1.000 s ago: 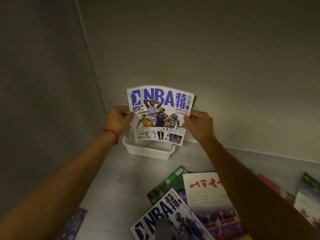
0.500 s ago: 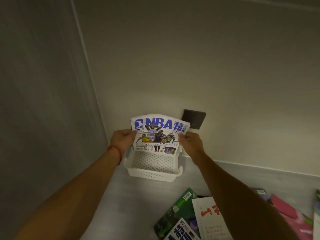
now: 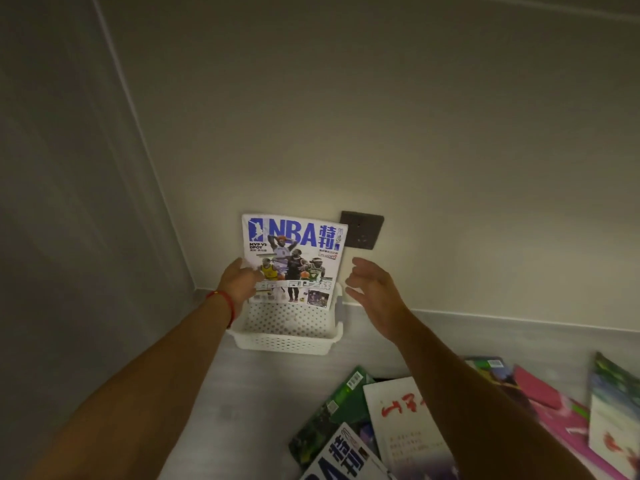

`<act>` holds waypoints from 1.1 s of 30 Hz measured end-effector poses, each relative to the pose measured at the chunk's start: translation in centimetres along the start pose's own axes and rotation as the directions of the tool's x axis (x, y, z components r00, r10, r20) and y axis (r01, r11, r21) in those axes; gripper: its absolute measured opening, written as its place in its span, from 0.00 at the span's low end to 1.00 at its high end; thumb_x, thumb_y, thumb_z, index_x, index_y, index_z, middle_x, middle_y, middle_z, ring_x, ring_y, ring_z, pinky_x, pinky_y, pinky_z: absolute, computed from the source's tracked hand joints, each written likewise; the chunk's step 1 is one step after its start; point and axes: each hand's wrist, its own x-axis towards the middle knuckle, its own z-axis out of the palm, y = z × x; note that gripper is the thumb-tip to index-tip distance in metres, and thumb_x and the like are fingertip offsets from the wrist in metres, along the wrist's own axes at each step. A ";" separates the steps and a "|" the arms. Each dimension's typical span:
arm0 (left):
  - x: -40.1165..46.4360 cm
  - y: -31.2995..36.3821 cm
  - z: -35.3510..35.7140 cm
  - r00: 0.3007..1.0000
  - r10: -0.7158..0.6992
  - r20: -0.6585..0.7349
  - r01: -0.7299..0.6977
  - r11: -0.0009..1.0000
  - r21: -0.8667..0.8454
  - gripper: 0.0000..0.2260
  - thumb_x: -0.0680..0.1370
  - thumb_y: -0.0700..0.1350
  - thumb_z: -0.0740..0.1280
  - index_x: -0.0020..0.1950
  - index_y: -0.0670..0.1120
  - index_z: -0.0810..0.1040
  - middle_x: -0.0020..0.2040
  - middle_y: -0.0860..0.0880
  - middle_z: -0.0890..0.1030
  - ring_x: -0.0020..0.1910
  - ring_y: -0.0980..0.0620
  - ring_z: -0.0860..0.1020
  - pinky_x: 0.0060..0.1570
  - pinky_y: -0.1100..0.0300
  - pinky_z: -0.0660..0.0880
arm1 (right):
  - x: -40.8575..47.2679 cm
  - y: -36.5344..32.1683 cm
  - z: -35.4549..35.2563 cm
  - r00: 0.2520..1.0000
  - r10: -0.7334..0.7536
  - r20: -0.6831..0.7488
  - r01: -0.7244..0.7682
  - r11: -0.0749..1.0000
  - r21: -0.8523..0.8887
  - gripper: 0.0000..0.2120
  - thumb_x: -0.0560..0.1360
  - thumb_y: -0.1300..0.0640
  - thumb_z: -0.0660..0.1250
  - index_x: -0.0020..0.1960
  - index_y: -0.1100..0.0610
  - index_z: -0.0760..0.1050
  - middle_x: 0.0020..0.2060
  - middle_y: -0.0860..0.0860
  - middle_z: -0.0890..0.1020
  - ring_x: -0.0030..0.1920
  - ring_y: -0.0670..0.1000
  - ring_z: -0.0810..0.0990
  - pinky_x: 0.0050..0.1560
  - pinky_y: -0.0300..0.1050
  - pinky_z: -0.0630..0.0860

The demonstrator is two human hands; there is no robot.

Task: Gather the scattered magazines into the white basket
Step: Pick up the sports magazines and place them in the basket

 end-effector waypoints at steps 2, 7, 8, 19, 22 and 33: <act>-1.6 -0.3 1.2 0.997 0.045 -0.061 -0.044 0.999 0.026 0.27 0.76 0.32 0.65 0.74 0.44 0.65 0.70 0.40 0.71 0.60 0.42 0.76 0.59 0.47 0.75 | -2.3 -0.1 -1.7 0.999 -0.027 0.025 0.027 0.999 -0.025 0.14 0.78 0.68 0.61 0.64 0.63 0.72 0.58 0.59 0.76 0.59 0.61 0.76 0.68 0.63 0.71; -8.7 -3.3 7.4 0.970 0.242 0.016 -0.241 0.950 0.201 0.14 0.75 0.33 0.62 0.56 0.47 0.78 0.59 0.37 0.80 0.50 0.40 0.79 0.56 0.41 0.78 | -7.8 2.7 -8.7 1.000 0.015 -0.006 -0.015 0.994 -0.105 0.11 0.78 0.69 0.63 0.58 0.60 0.78 0.63 0.60 0.77 0.62 0.61 0.78 0.63 0.62 0.76; -10.5 -4.2 9.1 0.958 0.283 0.053 -0.287 0.926 0.245 0.14 0.75 0.33 0.63 0.55 0.48 0.78 0.57 0.39 0.81 0.52 0.39 0.79 0.56 0.42 0.78 | -8.9 3.5 -10.6 1.000 0.014 -0.021 -0.016 0.993 -0.115 0.11 0.78 0.67 0.65 0.58 0.61 0.79 0.63 0.59 0.78 0.61 0.59 0.79 0.62 0.60 0.77; -29.3 -17.0 32.7 0.814 0.303 0.496 -0.538 0.716 0.445 0.18 0.71 0.30 0.65 0.55 0.49 0.78 0.58 0.52 0.80 0.57 0.48 0.78 0.58 0.57 0.74 | -23.9 13.1 -39.5 0.933 0.083 -0.349 -0.187 0.943 -0.274 0.09 0.77 0.68 0.66 0.51 0.58 0.81 0.50 0.56 0.83 0.51 0.59 0.82 0.55 0.55 0.79; -32.9 -21.3 38.6 0.810 0.141 0.570 -0.520 0.623 0.585 0.19 0.74 0.36 0.67 0.64 0.47 0.77 0.66 0.49 0.77 0.65 0.48 0.75 0.67 0.56 0.71 | -29.0 15.2 -47.5 0.877 0.101 -0.469 -0.311 0.865 -0.394 0.08 0.79 0.62 0.64 0.52 0.53 0.81 0.49 0.53 0.83 0.49 0.52 0.81 0.50 0.46 0.77; -37.2 -31.3 46.9 0.719 -0.207 0.663 -0.672 0.033 0.739 0.30 0.76 0.52 0.66 0.76 0.56 0.60 0.77 0.49 0.62 0.75 0.48 0.63 0.74 0.51 0.63 | -34.7 22.9 -58.7 0.546 0.382 -0.746 -0.658 0.746 -0.100 0.24 0.74 0.57 0.70 0.67 0.64 0.69 0.59 0.65 0.78 0.56 0.65 0.78 0.59 0.61 0.77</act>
